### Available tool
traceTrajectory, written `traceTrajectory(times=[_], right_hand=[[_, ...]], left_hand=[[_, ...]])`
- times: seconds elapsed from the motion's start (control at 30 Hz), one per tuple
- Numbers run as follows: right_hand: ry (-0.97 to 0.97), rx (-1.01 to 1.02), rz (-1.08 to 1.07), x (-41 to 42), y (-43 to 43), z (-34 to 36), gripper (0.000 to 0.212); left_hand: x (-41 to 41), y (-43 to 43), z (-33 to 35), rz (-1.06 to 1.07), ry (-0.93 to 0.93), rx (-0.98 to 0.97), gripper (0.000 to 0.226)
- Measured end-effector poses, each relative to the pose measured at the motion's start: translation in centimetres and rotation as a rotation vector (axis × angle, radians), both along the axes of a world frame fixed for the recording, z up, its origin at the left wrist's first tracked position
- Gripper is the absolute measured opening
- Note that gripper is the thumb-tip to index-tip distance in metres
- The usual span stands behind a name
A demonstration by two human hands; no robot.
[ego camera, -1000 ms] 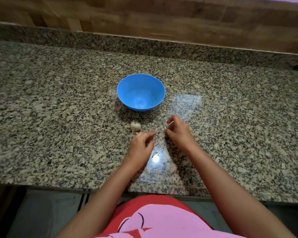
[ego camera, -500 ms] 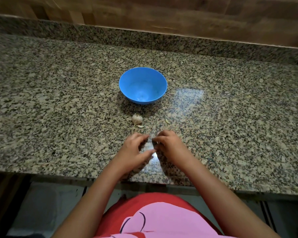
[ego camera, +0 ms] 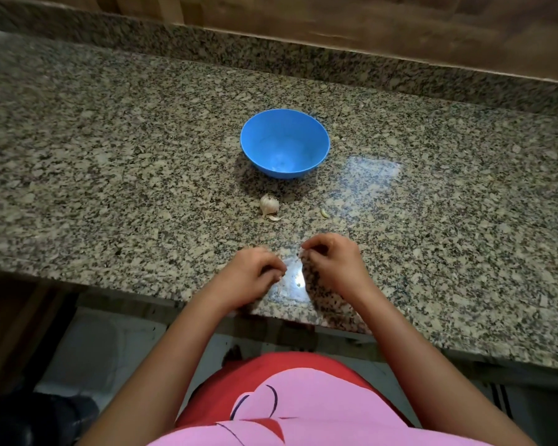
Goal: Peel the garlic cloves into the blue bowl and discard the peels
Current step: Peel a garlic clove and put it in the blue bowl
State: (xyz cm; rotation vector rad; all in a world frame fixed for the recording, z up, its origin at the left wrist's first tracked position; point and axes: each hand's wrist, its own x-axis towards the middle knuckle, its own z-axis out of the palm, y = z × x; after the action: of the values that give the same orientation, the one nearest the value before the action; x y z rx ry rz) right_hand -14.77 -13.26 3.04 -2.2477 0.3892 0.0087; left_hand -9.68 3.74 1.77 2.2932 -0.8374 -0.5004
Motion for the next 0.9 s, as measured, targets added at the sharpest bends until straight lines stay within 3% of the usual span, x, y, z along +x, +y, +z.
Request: traceTrajectory(times=[0.1, 0.27, 0.43, 0.57, 0.63, 0.73, 0.9], right_hand=[[0.023, 0.133, -0.032, -0.1, -0.1, 0.4, 0.015], [0.037, 0.155, -0.018, 0.1, -0.1, 0.2, 0.014], [0.066, 0.193, -0.027, 0.3, 0.8, 0.0, 0.012], [0.051, 0.358, -0.066, 0.5, 3.4, 1.2, 0.016], [0.037, 0.446, -0.067, 0.6, 5.5, 2.2, 0.019], [0.034, 0.513, 0.001, 0.9, 10.3, 3.3, 0.017], [0.127, 0.538, 0.186, 0.5, 22.5, 3.1, 0.016]], left_hand=[[-0.7, 0.1, 0.1, 0.007, 0.057, 0.026, 0.021], [-2.1, -0.9, -0.1, 0.082, 0.023, 0.055, 0.011], [-2.5, -1.2, 0.0, 0.109, 0.096, 0.024, 0.013], [-2.7, 0.1, 0.2, 0.178, 0.194, -0.069, 0.021], [-3.0, 2.2, 0.3, 0.349, 0.266, -0.211, 0.026], [-3.9, 7.4, 0.3, 0.691, 0.374, -0.595, 0.028], [-6.9, 19.3, 0.4, 1.106, 0.453, -1.054, 0.026]])
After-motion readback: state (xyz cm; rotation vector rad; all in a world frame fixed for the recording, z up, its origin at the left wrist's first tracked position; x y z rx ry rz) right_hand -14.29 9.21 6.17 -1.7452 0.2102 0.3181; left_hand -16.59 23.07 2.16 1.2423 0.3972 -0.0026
